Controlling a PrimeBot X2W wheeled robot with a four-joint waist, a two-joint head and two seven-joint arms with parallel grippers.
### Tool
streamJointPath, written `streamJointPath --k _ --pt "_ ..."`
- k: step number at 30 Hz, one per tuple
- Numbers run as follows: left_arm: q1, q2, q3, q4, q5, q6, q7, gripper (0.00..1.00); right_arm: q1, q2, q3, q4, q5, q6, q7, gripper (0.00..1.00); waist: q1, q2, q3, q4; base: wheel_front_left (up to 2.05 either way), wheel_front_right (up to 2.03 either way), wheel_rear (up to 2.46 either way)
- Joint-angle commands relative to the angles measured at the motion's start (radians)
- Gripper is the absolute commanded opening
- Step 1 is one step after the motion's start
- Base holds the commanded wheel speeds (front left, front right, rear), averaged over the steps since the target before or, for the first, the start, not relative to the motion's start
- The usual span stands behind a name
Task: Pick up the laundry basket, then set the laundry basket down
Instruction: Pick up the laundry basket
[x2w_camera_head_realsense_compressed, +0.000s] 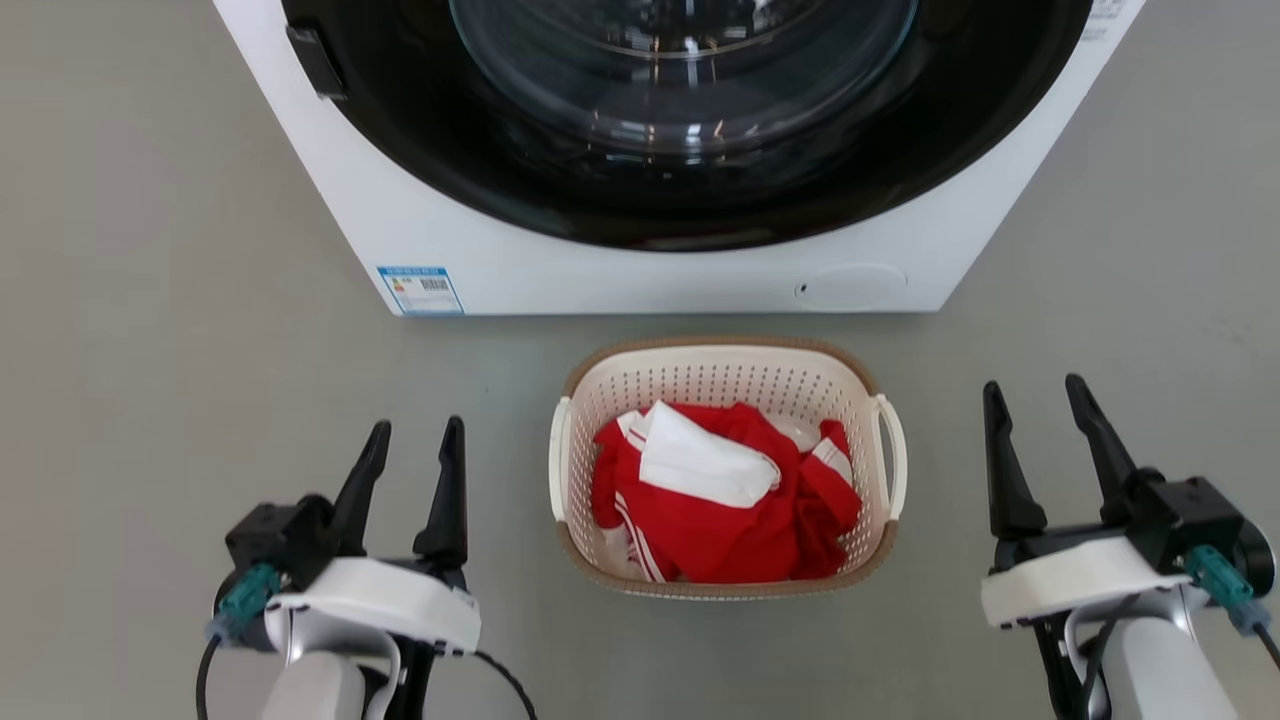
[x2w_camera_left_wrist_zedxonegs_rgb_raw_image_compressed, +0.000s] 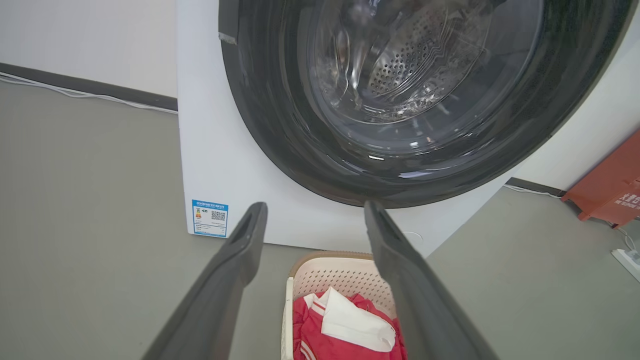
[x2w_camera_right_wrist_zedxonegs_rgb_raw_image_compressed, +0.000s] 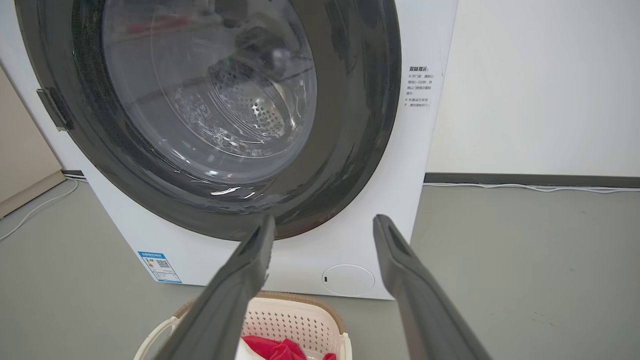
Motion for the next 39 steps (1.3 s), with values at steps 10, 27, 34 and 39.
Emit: streamJointPath --k 10,27,34,39 --pt "-0.125 0.01 0.013 0.014 0.022 -0.001 -0.006 1.0 -0.107 -0.008 0.022 0.013 -0.006 0.006 -0.014 1.0 0.0 -0.0001 0.112 -0.003 0.0 0.0 0.0" --pt "-0.359 0.01 -0.06 0.235 0.048 0.012 -0.006 1.0 -0.298 -0.008 -0.001 0.196 -0.005 0.006 -0.014 1.0 0.0 -0.0001 0.333 -0.02 0.0 0.0 0.0" --pt "-0.482 0.01 -0.1 0.45 0.054 0.01 -0.006 1.0 -0.367 -0.016 -0.015 0.314 -0.008 0.006 -0.014 1.0 0.0 -0.0001 0.398 -0.027 0.0 0.0 0.0" --pt "-0.545 0.01 -0.128 0.543 0.048 0.009 -0.006 1.0 -0.406 -0.018 -0.013 0.385 -0.001 0.006 -0.014 1.0 0.0 -0.0001 0.421 -0.031 0.0 0.0 0.0"
